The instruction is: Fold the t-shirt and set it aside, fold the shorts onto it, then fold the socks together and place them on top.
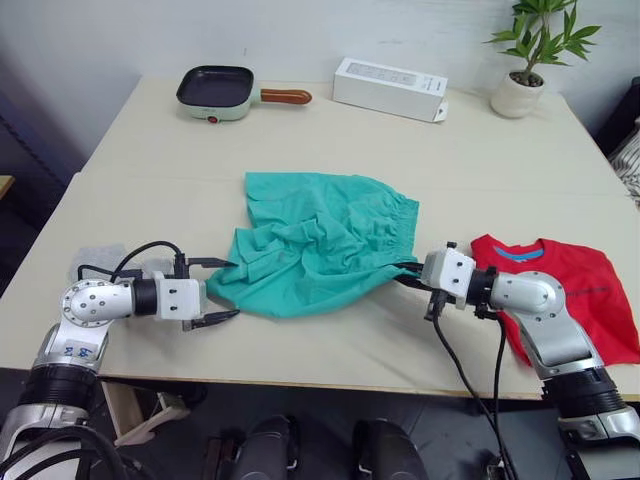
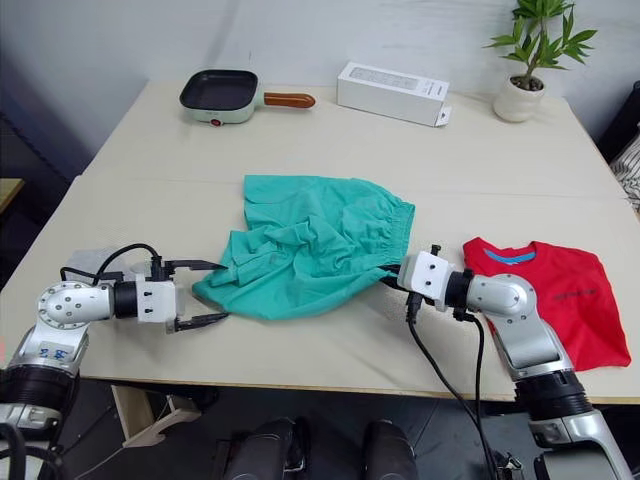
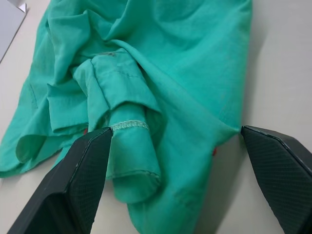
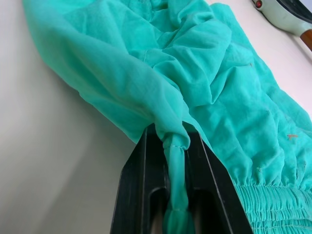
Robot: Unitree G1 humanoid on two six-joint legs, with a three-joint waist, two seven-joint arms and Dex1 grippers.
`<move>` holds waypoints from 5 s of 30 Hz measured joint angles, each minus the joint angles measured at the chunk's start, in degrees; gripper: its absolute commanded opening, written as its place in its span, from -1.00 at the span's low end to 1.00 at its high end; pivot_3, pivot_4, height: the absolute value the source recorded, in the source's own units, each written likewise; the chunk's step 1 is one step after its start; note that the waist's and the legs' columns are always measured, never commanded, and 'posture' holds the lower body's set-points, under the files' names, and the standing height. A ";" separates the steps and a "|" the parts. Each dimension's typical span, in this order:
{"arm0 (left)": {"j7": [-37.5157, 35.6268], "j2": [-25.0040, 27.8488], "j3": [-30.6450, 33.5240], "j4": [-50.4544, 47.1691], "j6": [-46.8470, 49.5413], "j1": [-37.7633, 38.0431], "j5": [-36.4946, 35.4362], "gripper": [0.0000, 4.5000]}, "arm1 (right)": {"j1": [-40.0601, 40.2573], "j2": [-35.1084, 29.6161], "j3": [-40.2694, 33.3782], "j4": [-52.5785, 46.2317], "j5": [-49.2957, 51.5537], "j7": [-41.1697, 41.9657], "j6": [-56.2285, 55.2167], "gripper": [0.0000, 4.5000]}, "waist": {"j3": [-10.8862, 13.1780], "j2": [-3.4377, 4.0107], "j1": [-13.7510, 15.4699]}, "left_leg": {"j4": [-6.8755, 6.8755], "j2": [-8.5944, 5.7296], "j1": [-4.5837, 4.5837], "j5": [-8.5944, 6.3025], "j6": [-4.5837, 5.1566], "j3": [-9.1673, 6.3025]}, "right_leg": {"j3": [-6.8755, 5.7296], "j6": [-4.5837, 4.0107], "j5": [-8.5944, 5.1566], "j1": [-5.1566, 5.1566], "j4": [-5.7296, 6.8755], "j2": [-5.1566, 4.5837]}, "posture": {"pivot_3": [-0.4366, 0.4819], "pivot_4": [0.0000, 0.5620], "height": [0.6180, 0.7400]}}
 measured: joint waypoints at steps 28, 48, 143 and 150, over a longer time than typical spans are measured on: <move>3.52 1.84 -2.55 3.05 4.91 -0.06 -6.96 -0.98 | 1.96 -1.26 -5.48 -0.03 5.77 3.62 -0.80 -1.00 | 0.05 0.01 -0.40 | -0.05 0.02 -0.06 0.16 0.25 -0.01 | -0.59 0.04 0.16 -0.02 -0.05 -0.03 | -0.05 -0.47 1.00; -10.48 18.40 7.53 -36.59 62.53 18.67 -35.88 -0.98 | 4.43 -11.67 -0.36 2.60 8.37 25.42 -10.81 -1.00 | 0.27 0.33 -1.05 | -0.04 0.06 0.01 0.01 -0.16 -0.07 | -0.11 -0.01 0.14 0.07 -0.23 0.01 | -0.05 -0.47 1.00; -11.57 -3.65 4.21 24.11 11.28 -28.61 -6.69 0.99 | -7.37 -5.99 -14.05 17.96 8.36 1.16 -8.05 1.00 | 1.13 -0.01 -0.62 | 0.27 -0.09 -1.35 1.14 0.62 0.96 | -0.50 -0.04 1.09 -1.76 0.76 0.36 | -0.05 -0.47 1.00; -8.52 -4.65 -1.18 0.70 16.37 -12.52 -3.28 0.99 | -0.19 -5.18 -4.21 10.57 -1.46 1.97 -9.00 1.00 | 1.11 -0.03 -0.44 | 0.41 -0.16 -1.13 1.16 0.74 1.03 | -0.37 -0.04 1.09 -1.64 0.95 0.15 | -0.05 -0.47 1.00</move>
